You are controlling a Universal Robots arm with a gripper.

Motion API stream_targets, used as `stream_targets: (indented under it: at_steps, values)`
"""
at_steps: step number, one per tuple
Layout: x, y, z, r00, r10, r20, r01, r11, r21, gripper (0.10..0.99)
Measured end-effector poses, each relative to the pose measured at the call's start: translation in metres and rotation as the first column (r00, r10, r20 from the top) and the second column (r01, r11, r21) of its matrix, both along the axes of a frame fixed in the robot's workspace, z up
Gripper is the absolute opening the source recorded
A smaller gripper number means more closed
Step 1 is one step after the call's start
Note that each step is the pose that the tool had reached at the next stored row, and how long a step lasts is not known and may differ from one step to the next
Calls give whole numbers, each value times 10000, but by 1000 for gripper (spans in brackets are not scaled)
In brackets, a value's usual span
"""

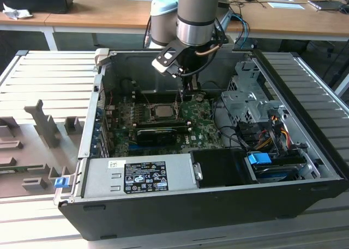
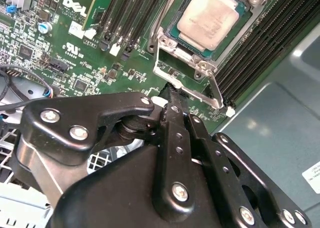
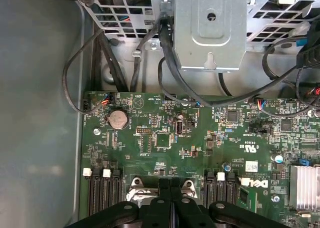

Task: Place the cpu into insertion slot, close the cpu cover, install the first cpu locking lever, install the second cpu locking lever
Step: 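Close the cpu cover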

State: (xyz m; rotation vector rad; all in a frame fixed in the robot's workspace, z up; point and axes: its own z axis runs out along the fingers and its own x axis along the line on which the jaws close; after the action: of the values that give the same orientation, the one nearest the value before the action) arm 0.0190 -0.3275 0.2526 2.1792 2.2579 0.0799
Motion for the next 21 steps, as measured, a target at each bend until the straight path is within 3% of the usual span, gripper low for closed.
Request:
stream_targets:
  at_steps: [7,11,16,17,21]
  values:
    - [-20,0,0,10000,-2,0,2,10000,0,106]
    - [-102,1,-3,10000,-1,1,1,10000,3,106]
    - [-125,0,-68,10000,3,0,-3,10000,2,106]
    - [-157,0,-113,10000,32,0,-32,10000,11,106]
    - [-422,0,-130,10000,78,1,-78,10000,12,106]
